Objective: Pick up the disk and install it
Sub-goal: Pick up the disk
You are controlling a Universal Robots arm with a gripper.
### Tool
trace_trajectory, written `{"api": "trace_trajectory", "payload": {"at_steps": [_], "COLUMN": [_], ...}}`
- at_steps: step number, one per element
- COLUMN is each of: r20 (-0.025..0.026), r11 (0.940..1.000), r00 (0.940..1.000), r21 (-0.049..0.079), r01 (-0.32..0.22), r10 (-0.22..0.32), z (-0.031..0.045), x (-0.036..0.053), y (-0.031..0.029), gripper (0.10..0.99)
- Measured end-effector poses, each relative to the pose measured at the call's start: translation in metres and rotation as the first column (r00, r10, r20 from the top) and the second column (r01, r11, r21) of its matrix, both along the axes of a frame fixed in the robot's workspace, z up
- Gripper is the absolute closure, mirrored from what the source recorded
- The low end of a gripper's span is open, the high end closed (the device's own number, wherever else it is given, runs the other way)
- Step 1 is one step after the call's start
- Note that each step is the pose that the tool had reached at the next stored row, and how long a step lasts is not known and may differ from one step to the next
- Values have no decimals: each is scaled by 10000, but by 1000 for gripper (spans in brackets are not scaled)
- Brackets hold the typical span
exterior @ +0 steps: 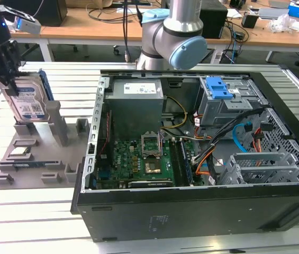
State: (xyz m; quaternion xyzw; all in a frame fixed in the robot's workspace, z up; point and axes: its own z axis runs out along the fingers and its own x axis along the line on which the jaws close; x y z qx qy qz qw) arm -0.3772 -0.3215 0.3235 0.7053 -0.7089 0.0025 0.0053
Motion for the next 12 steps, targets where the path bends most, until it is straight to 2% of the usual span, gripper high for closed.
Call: {"api": "trace_trajectory", "payload": {"at_steps": [6,12], "r20": [0,0], "r11": [10000,10000], "r00": [10000,10000], "r21": [0,0], "r01": [0,0], "r10": [0,0], "z": [75,208], "x": [2,3], "y": [6,13], "gripper": [722,722]}}
